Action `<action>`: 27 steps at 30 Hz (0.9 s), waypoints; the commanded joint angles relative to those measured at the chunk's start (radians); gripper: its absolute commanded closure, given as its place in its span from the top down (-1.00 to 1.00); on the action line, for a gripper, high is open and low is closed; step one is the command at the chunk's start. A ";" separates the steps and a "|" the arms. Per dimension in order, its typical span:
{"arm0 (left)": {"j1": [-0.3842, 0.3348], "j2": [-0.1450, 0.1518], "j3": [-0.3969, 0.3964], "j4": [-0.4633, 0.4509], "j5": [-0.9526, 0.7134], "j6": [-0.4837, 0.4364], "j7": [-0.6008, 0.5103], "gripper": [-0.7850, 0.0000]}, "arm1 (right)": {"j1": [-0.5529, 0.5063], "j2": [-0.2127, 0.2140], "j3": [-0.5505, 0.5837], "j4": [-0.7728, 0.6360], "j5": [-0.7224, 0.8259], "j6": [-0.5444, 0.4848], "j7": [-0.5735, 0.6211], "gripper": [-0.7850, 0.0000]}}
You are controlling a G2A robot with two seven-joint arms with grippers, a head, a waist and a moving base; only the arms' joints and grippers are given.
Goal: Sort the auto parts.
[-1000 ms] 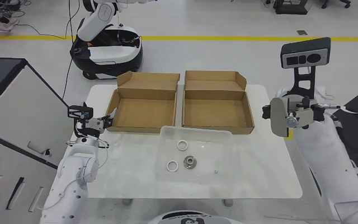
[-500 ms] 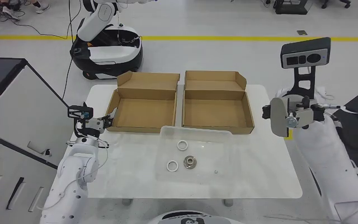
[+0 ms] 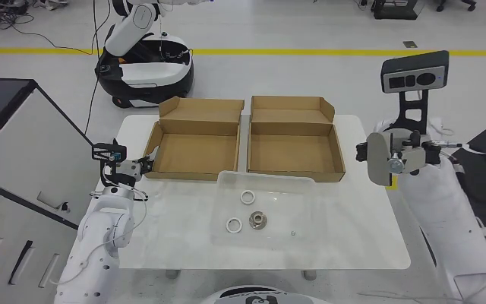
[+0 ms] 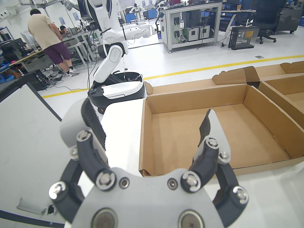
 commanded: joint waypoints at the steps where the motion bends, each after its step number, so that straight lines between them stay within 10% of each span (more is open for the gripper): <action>1: 0.000 0.000 0.000 0.000 0.000 0.000 0.000 1.00 | 0.000 0.000 0.000 0.000 0.000 0.000 0.000 -1.00; 13: 0.000 0.000 0.000 0.000 0.000 0.000 0.000 1.00 | -0.001 0.000 0.004 -0.001 -0.018 0.004 -0.013 -1.00; 27: 0.000 0.000 0.000 0.000 0.000 0.000 0.000 1.00 | -0.038 0.053 0.234 0.015 -0.659 0.246 -0.050 -1.00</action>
